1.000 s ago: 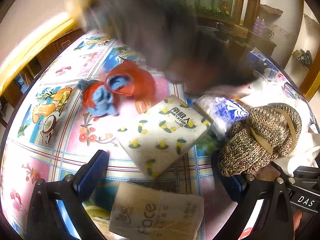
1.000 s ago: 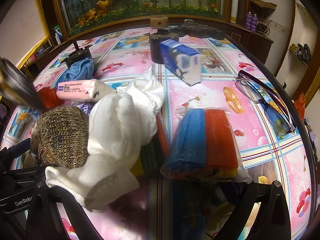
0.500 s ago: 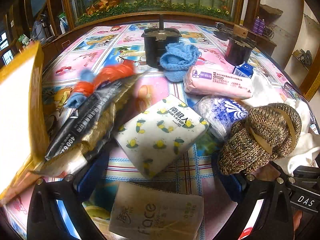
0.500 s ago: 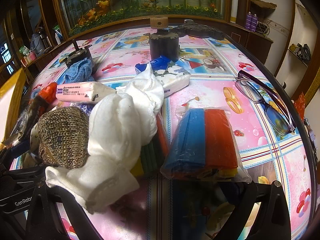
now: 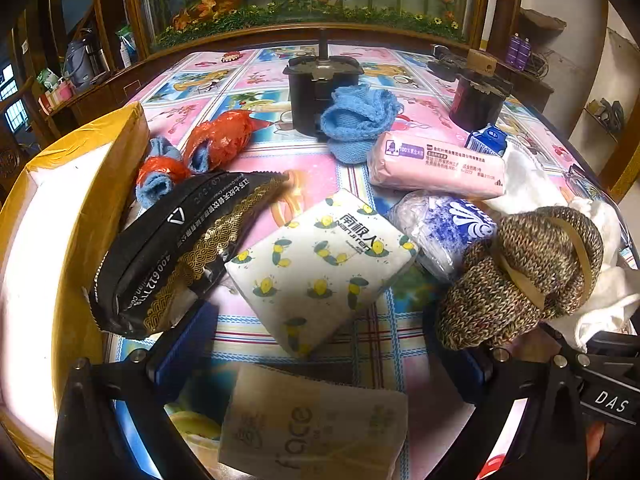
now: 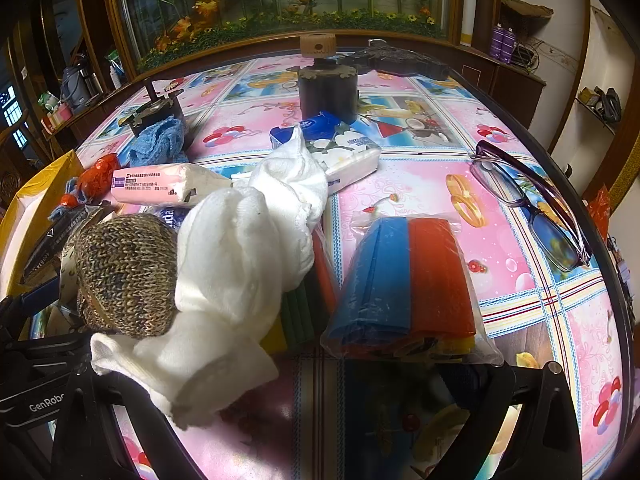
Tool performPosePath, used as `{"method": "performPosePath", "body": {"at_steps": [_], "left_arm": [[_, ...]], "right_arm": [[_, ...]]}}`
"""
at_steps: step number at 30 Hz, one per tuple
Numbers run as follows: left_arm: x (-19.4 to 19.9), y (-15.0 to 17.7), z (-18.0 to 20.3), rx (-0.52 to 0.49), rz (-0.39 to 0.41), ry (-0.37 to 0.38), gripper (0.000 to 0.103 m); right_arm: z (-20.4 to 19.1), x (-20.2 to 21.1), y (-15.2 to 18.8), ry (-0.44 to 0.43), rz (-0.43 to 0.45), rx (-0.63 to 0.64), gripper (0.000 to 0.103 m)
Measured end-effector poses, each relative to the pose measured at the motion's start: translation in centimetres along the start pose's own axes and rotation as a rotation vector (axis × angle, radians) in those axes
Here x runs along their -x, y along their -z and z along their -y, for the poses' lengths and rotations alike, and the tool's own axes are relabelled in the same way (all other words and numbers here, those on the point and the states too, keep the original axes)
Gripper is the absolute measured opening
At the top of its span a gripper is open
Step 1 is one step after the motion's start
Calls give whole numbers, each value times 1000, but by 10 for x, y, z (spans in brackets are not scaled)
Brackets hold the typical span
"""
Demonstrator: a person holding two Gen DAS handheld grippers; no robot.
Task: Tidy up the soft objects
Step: 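Grasp the beige face tissue pack with left tool while right tool grasps the blue-orange sponge bag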
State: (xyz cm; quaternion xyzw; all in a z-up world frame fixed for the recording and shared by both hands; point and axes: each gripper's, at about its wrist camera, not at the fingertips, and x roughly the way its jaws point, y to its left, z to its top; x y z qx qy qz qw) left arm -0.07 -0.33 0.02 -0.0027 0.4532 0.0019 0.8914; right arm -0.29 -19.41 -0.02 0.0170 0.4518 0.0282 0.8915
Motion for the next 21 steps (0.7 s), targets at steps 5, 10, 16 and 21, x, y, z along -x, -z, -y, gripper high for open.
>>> {"method": "performPosePath", "body": {"at_steps": [5, 10, 16, 21], "left_arm": [[0, 0, 0, 0, 0, 0, 103], [0, 0, 0, 0, 0, 0, 103], [0, 0, 0, 0, 0, 0, 103], [0, 0, 0, 0, 0, 0, 103]], "right_arm": [[-5, 0, 2, 5, -32, 66, 102], [12, 25, 14, -138, -64, 53, 102], [40, 70, 32, -320, 1, -50, 102], [48, 75, 9, -230, 67, -123, 93]]}}
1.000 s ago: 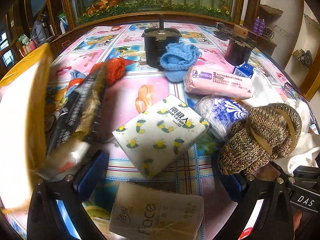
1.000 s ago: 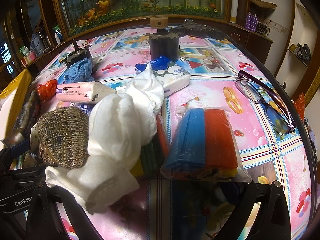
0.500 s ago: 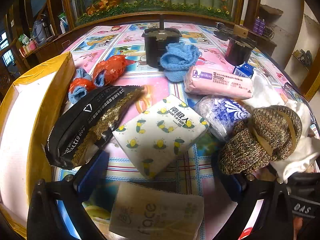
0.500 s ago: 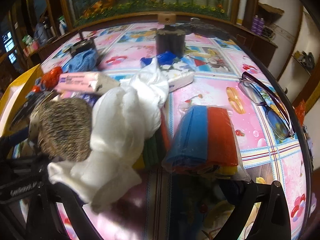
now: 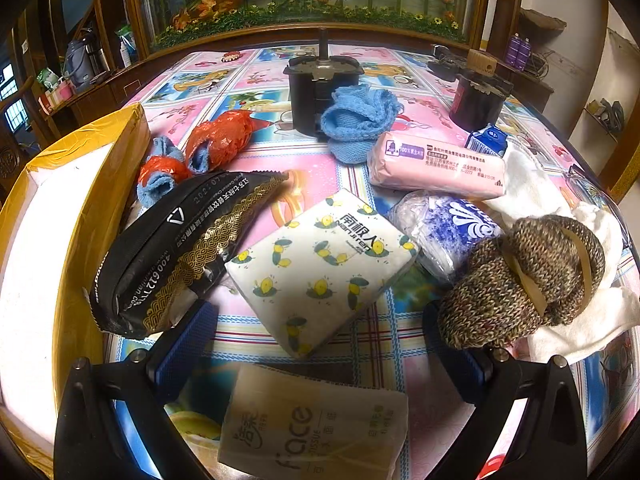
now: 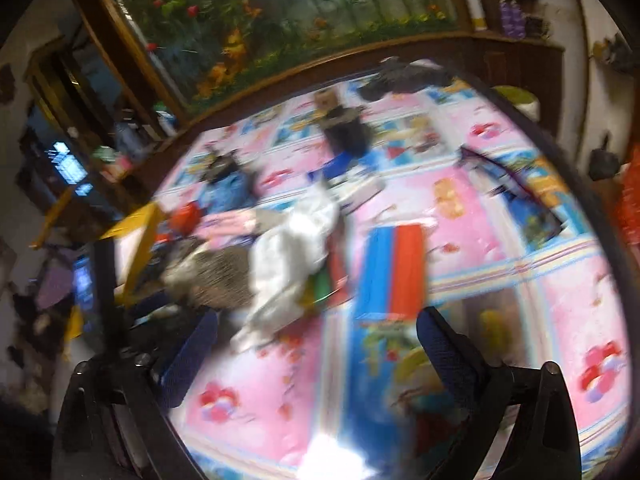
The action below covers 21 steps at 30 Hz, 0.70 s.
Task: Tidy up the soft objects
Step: 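Grasp the beige face tissue pack with left tool while right tool grasps the blue-orange sponge bag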
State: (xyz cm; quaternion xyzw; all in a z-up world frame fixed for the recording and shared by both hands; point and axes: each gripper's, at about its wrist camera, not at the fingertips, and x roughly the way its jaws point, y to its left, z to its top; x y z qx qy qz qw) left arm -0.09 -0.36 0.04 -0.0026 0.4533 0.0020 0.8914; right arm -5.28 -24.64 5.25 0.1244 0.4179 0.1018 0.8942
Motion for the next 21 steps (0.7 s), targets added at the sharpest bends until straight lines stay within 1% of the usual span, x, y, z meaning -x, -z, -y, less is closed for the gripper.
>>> {"method": "performPosePath", "body": {"at_steps": [1, 2, 4, 5, 8, 12, 14, 15, 16, 18, 21], "left_arm": [[0, 0, 0, 0, 0, 0, 103], [0, 0, 0, 0, 0, 0, 103], [0, 0, 0, 0, 0, 0, 103], [0, 0, 0, 0, 0, 0, 103], [0, 0, 0, 0, 0, 0, 103], [0, 0, 0, 0, 0, 0, 103], [0, 0, 0, 0, 0, 0, 103], [0, 0, 0, 0, 0, 0, 103], [0, 0, 0, 0, 0, 0, 103], [0, 0, 0, 0, 0, 0, 103], [0, 0, 0, 0, 0, 0, 103]], "right_arm": [[0, -5, -5, 64, -9, 7, 85], [0, -11, -9, 101, -19, 12, 73], [6, -25, -15, 184, -67, 16, 71], [13, -34, -17, 204, -96, -4, 71], [23, -48, -20, 150, -122, -37, 71], [19, -61, -20, 176, -140, -15, 71], [19, -62, -20, 179, -138, -15, 66], [19, -62, -20, 173, -138, -14, 56], [20, -60, -19, 171, -134, -13, 53], [21, -57, -16, 163, -129, -16, 51], [24, -54, -13, 146, -123, -24, 50]]}}
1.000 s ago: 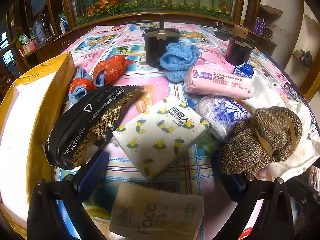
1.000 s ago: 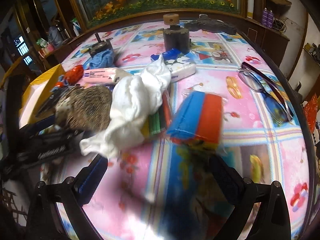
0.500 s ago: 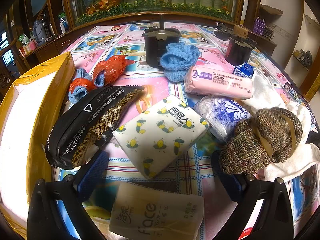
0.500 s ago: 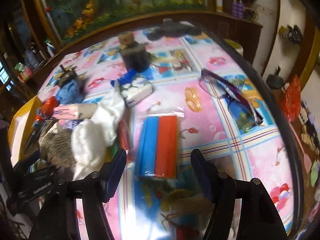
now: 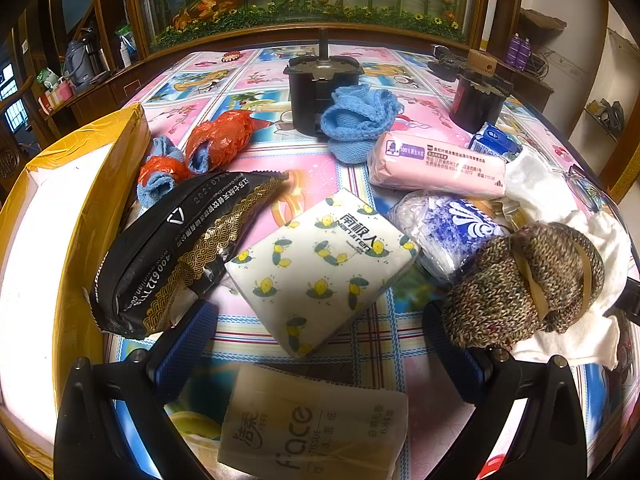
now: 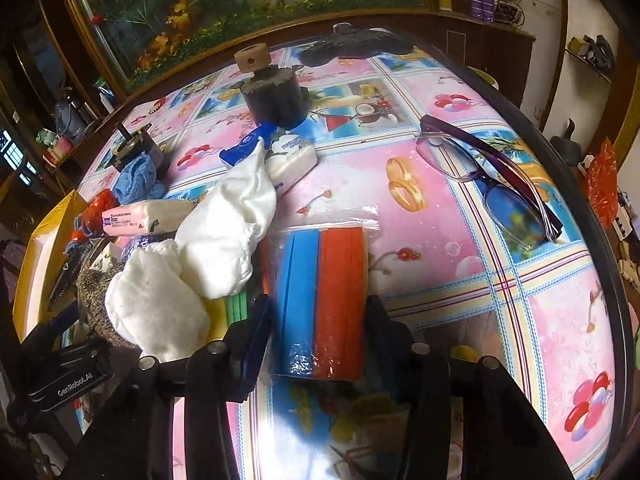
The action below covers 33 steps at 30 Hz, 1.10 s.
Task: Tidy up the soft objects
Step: 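Grasp the beige face tissue pack with left tool while right tool grasps the blue-orange sponge bag, then carry the tissue pack with left tool while right tool carries the sponge bag toward the yellow-rimmed box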
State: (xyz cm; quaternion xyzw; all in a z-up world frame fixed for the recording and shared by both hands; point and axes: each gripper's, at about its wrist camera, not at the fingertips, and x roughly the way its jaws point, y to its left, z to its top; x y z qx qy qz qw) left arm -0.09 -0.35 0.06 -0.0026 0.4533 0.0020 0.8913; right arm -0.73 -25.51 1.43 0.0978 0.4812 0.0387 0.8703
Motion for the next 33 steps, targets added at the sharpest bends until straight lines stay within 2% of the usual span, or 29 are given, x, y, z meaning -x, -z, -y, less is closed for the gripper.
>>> {"method": "performPosePath", "body": {"at_steps": [5, 7, 14, 19, 24, 31, 33], "left_arm": [[0, 0, 0, 0, 0, 0, 103], [0, 0, 0, 0, 0, 0, 103], [0, 0, 0, 0, 0, 0, 103], [0, 0, 0, 0, 0, 0, 103], [0, 0, 0, 0, 0, 0, 103], [0, 0, 0, 0, -1, 1, 103], [4, 4, 0, -45, -27, 29, 103]], "right_arm": [[6, 7, 7, -24, 16, 2, 47], [10, 12, 9, -38, 27, -9, 43], [36, 40, 17, -104, 108, -62, 43], [46, 49, 21, -156, 132, -85, 43], [39, 53, 31, -212, 162, -77, 43], [25, 49, 38, -252, 148, -51, 43], [23, 50, 39, -261, 149, -45, 43]]}}
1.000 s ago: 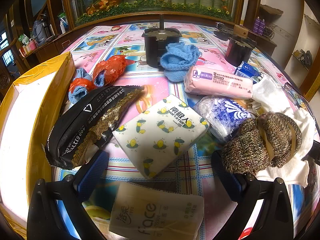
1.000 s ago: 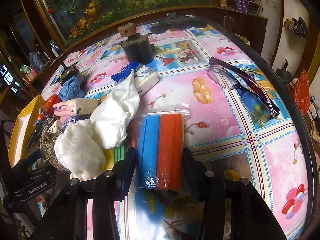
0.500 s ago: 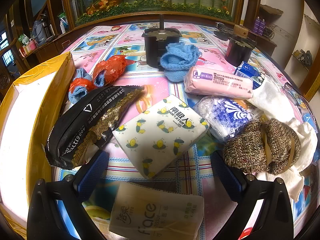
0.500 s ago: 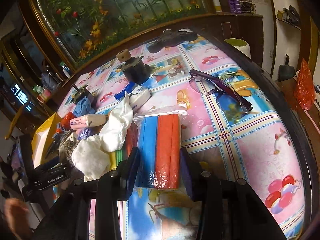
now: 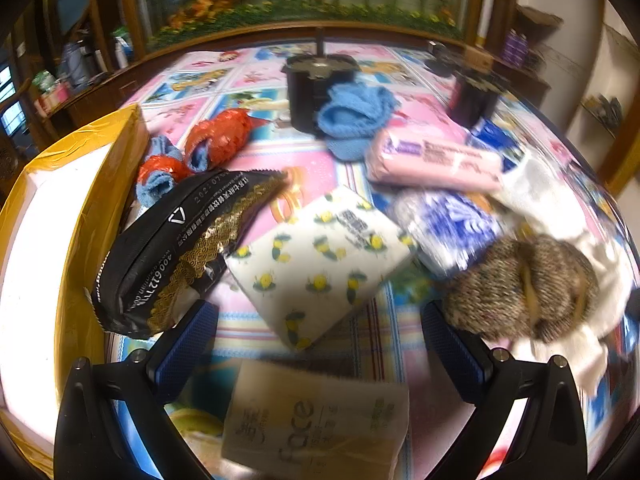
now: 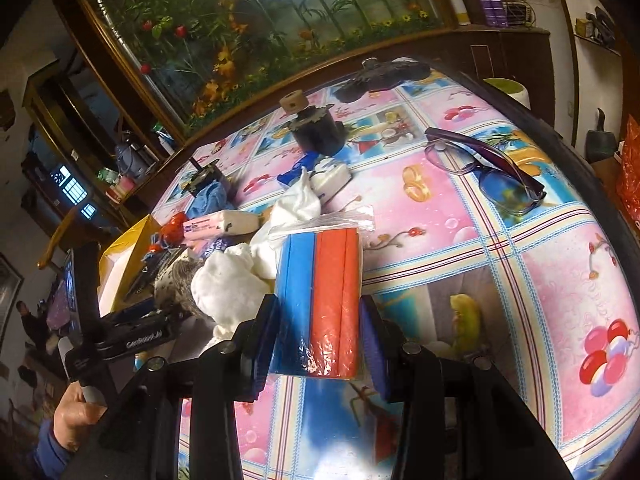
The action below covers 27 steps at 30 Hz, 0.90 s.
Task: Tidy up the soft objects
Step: 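Carry the tissue pack with left tool while right tool carries the sponge bag toward the yellow-rimmed box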
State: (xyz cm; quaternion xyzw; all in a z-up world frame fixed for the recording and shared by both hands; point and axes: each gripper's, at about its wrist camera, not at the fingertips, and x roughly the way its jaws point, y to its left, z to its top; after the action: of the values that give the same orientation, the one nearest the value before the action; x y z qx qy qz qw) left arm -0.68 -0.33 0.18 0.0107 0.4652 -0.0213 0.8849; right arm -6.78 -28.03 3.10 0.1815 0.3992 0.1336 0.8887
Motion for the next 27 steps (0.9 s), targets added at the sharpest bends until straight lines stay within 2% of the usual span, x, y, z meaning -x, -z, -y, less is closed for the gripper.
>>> {"method": "performPosePath", "body": {"at_steps": [1, 5, 9, 11, 15, 22, 24, 27], "left_arm": [[3, 3, -2, -46, -24, 39, 103], [13, 14, -12, -69, -80, 68, 103], [32, 31, -24, -62, -91, 230, 103], [37, 36, -26, -67, -93, 260, 103], [35, 37, -25, -76, -83, 218, 103], [27, 29, -14, -107, -74, 189, 102], [29, 31, -12, -124, -62, 169, 97], [35, 33, -16, -107, -37, 160, 79]], "right_arm": [[-1, 0, 1, -4, -1, 5, 43], [-1, 4, 2, -11, 2, 11, 43], [0, 6, 1, -15, 11, 11, 43], [0, 6, 2, -21, 13, 9, 43], [-3, 7, 3, -34, 17, 8, 43], [-6, 13, 3, -36, 29, 28, 43], [-7, 15, 3, -38, 33, 32, 43], [-10, 15, 3, -41, 36, 36, 43]]}}
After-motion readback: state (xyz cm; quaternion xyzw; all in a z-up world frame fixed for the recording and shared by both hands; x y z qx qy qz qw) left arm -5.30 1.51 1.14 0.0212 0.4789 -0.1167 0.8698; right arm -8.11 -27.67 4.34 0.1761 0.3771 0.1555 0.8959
